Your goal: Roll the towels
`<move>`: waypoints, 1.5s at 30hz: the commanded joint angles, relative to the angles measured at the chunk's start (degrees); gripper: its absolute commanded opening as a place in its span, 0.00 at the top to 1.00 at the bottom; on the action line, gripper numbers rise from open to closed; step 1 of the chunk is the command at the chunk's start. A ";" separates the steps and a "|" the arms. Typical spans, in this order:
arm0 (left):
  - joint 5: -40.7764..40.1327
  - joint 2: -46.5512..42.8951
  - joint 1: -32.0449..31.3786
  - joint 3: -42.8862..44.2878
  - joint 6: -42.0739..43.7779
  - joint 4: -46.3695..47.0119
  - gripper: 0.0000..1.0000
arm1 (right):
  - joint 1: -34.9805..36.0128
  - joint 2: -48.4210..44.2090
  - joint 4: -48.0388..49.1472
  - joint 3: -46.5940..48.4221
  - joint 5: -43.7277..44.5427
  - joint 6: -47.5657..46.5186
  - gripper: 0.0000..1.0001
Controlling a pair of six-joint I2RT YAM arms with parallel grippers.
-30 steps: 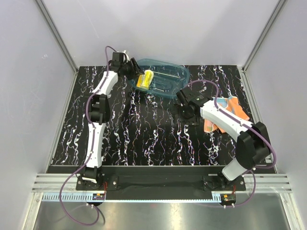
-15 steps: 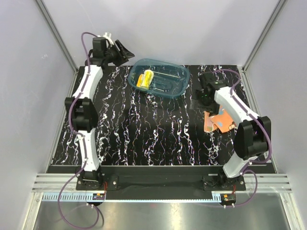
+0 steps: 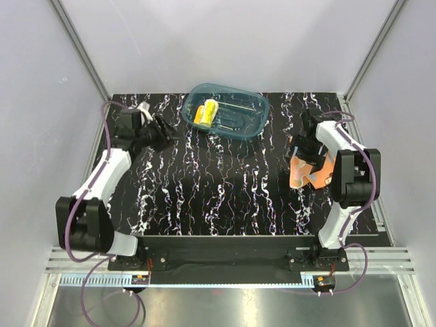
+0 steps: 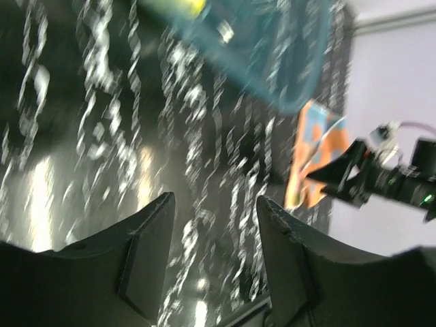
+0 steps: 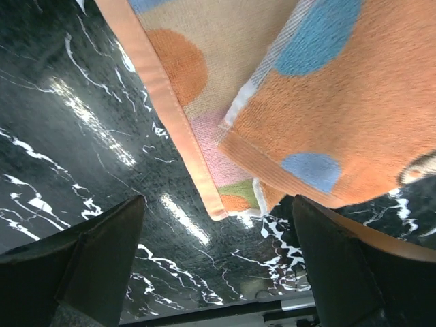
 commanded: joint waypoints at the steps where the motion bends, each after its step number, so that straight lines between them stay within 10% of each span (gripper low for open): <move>1: -2.07 -7.13 -0.37 -5.03 3.12 0.45 0.45 | 0.33 0.90 2.07 -2.74 -5.31 -0.59 0.04; 9: -2.77 -19.16 -0.63 -13.12 7.43 -7.02 0.45 | 0.33 4.07 5.76 -10.65 -10.24 0.99 0.32; 15: -3.39 -22.34 -0.63 -13.56 9.28 -10.27 0.45 | 2.87 3.81 7.26 -13.12 -12.62 2.13 1.00; 26: -3.47 -29.02 -0.72 -19.70 9.02 -12.38 0.45 | 35.00 -2.79 14.36 -13.21 -27.01 15.92 1.00; 30: -4.08 -30.69 -0.80 -21.64 8.84 -14.23 0.45 | 41.19 -1.91 12.39 -7.52 -27.05 16.38 0.36; 31: -4.26 -31.04 -0.80 -21.91 9.10 -15.36 0.45 | 41.55 -2.34 10.53 -6.63 -25.12 15.59 0.01; 39: -7.34 -34.21 -5.01 -27.27 4.55 -15.73 0.45 | 41.64 -9.99 -0.73 -2.05 -11.76 13.82 0.00; 45: -15.33 -29.03 -20.03 -30.44 -3.19 -9.67 0.46 | 41.55 -9.12 -6.97 -1.61 -0.07 12.94 0.00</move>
